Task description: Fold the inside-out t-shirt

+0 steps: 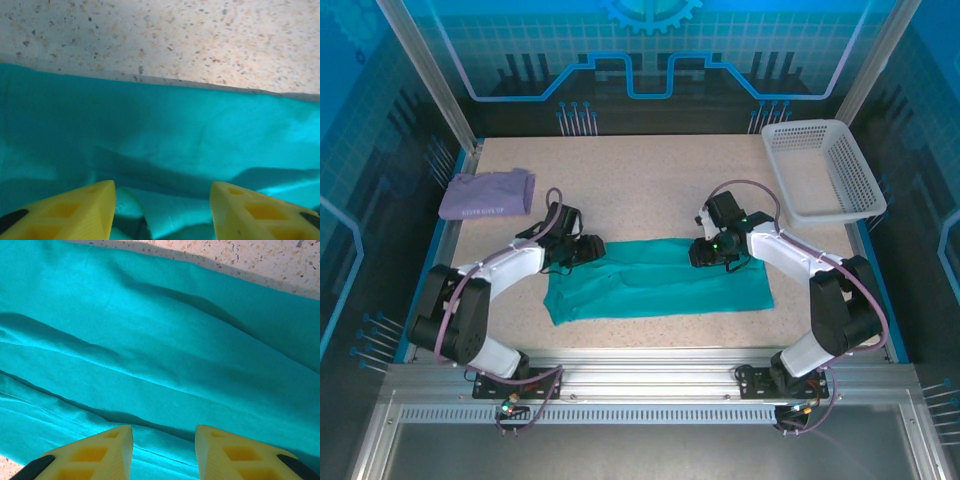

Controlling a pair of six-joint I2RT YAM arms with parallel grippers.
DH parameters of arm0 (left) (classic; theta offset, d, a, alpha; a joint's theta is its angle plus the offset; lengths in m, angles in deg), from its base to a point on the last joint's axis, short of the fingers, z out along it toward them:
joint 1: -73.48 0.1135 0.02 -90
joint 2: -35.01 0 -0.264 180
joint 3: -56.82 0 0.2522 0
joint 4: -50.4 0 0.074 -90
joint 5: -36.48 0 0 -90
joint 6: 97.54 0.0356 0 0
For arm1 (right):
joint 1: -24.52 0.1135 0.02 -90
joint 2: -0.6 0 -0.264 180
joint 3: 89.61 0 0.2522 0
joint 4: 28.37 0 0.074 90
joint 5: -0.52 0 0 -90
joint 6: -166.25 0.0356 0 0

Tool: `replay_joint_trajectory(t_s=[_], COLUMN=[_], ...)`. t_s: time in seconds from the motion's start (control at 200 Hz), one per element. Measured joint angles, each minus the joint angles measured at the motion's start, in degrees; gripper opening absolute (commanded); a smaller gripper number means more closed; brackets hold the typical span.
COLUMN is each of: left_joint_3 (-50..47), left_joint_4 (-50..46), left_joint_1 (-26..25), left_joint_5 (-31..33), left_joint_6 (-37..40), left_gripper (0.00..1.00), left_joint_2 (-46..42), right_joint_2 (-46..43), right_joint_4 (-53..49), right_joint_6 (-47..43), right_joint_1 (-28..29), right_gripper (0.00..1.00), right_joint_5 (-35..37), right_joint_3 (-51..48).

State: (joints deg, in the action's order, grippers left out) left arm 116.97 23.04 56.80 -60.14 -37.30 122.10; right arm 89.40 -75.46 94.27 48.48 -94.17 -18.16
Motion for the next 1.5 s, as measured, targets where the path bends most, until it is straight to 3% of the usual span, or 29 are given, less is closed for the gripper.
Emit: replay_joint_trajectory(t_s=[0.245,0.51,0.605,0.74,0.855,1.045,1.22,1.501], left_joint_3=[0.2,-4.1,-6.8,-9.6,-9.8,-7.4,-5.9,-9.1], left_joint_4=[-0.1,-3.3,-4.9,-7.8,-11.7,-12.7,-8.8,-7.5], left_joint_1=[-2.1,-5.5,-9.5,-15.4,-16.9,-15.0,-10.5,-12.8], left_joint_5=[0.1,0.0,-1.0,-3.8,-5.1,-3.7,-3.0,-3.9], left_joint_6=[0.9,1.1,-0.2,-3.2,-4.3,-4.2,-4.2,-3.8], left_gripper=[0.06,0.03,0.1,0.4,0.48,0.51,0.5,0.57], left_joint_2=[1.0,-9.2,-14.7,-19.8,-23.4,-26.1,-15.5,-8.5], right_joint_2=[0.0,0.0,0.0,0.0,0.0,0.0,0.0,-6.7], right_joint_4=[0.4,0.4,0.4,0.4,0.4,0.8,1.4,2.6], right_joint_6=[0.0,0.0,0.0,0.0,0.0,0.0,0.0,-0.4], right_joint_1=[0.0,0.0,0.0,0.0,0.0,0.4,1.9,2.1], right_gripper=[0.39,0.39,0.39,0.4,0.4,0.4,0.44,0.52], right_joint_5=[0.1,0.1,0.1,0.1,0.1,-0.1,-0.3,1.8], right_joint_3=[-0.4,-0.4,-0.4,-0.4,-0.5,-0.5,-0.5,-1.6])
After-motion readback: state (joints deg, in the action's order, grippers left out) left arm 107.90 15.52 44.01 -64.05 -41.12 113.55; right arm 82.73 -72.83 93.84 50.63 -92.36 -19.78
